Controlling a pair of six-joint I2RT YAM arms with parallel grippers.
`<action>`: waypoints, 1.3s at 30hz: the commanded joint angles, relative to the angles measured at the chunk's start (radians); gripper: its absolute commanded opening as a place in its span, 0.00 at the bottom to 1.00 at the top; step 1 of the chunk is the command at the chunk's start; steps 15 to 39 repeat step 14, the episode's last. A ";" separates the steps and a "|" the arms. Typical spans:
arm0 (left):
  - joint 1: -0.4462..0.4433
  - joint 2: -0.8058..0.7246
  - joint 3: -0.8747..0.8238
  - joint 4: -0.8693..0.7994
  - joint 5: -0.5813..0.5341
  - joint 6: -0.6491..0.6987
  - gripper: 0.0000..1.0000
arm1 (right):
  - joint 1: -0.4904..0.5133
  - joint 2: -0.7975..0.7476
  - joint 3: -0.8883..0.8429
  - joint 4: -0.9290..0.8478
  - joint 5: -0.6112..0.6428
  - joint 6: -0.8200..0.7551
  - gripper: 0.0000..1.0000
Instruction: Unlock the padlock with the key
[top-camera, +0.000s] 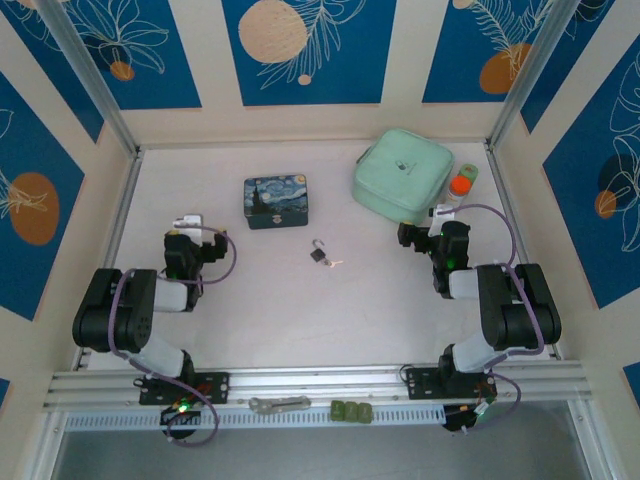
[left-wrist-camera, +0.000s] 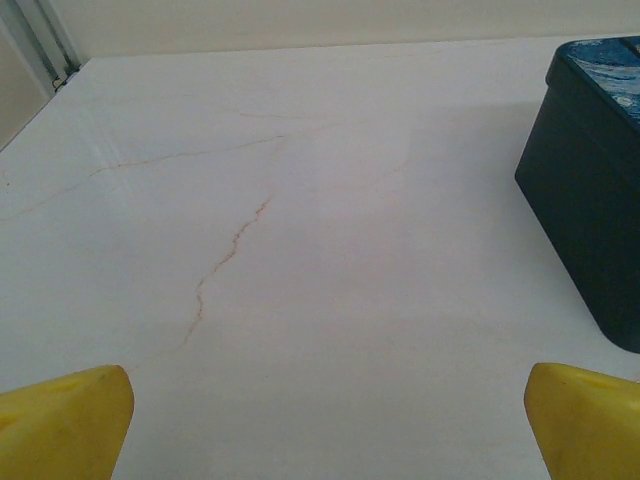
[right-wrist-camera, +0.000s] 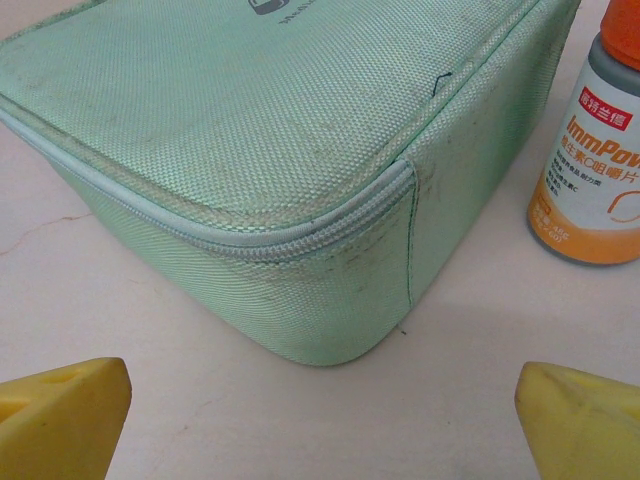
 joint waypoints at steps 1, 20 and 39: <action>-0.009 0.005 0.017 0.030 -0.014 0.016 1.00 | 0.003 -0.008 0.009 0.025 0.011 -0.007 0.99; -0.011 0.004 0.015 0.034 -0.015 0.016 1.00 | 0.005 -0.007 0.010 0.025 0.012 -0.010 0.99; -0.011 0.004 0.015 0.034 -0.015 0.016 1.00 | 0.005 -0.007 0.010 0.025 0.012 -0.010 0.99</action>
